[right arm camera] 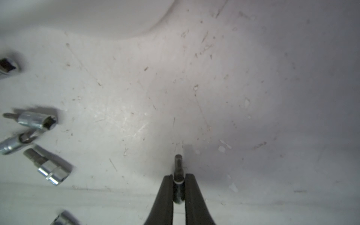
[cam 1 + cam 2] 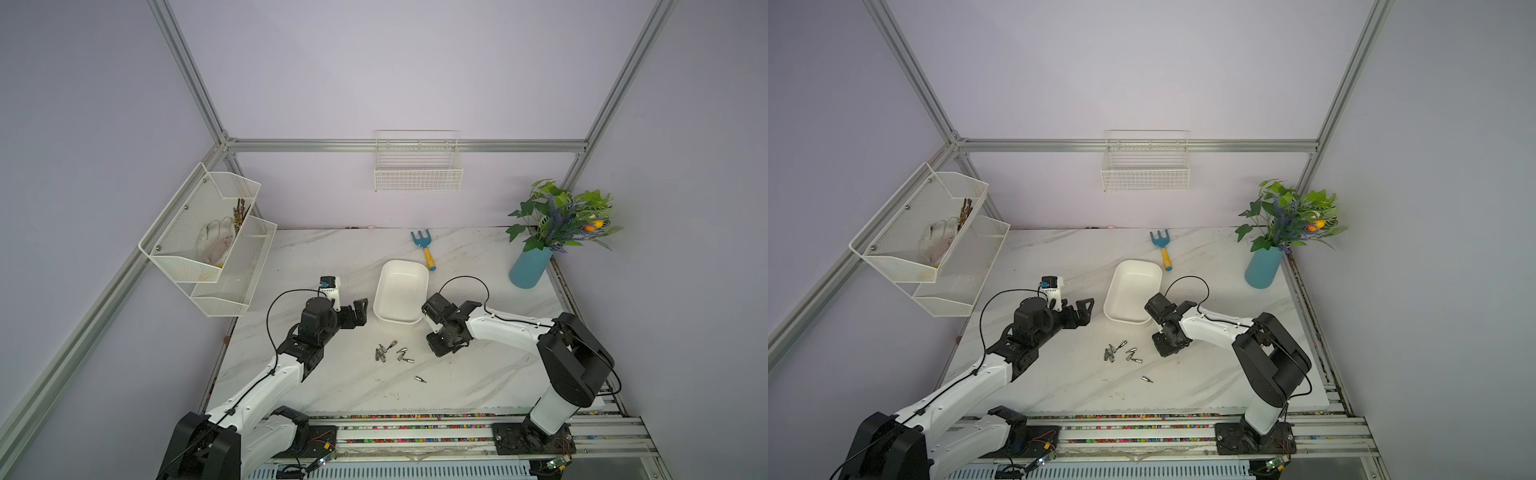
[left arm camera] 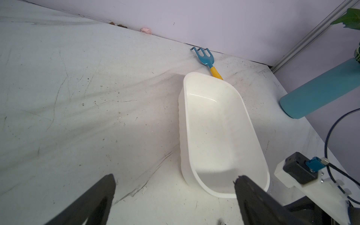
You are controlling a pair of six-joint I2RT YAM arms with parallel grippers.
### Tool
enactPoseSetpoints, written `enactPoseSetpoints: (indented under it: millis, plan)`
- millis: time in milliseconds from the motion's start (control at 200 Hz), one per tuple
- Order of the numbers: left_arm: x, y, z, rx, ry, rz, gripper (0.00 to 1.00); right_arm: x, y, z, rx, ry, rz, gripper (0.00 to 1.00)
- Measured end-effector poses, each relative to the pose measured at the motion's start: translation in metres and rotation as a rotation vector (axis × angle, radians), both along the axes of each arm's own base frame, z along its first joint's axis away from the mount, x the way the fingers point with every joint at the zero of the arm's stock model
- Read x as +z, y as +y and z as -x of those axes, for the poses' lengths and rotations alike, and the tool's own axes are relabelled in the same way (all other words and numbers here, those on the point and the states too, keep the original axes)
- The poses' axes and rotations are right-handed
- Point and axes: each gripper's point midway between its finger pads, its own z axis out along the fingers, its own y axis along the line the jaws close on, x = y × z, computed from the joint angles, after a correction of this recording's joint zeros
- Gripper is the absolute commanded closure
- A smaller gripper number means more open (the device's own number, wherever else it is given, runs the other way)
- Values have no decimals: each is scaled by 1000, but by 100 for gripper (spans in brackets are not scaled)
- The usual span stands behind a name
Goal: Put the bit on the desktop into the storage box
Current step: Pick up the screwdriver bit from the center of the board, then place the screwdriver bit in the storage box.
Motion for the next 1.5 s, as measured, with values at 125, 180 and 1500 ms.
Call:
enactPoseSetpoints:
  millis: [125,180,1500]
  plan:
    - [0,1,0,3,-2,-1,0,22,1,-8,-14,-54,-16,90]
    - [-1,1,1,5,0,-2,0,35,3,-13,-21,-89,-32,90]
    - [-8,6,2,26,26,-14,0,55,135,-159,-33,-299,-251,80]
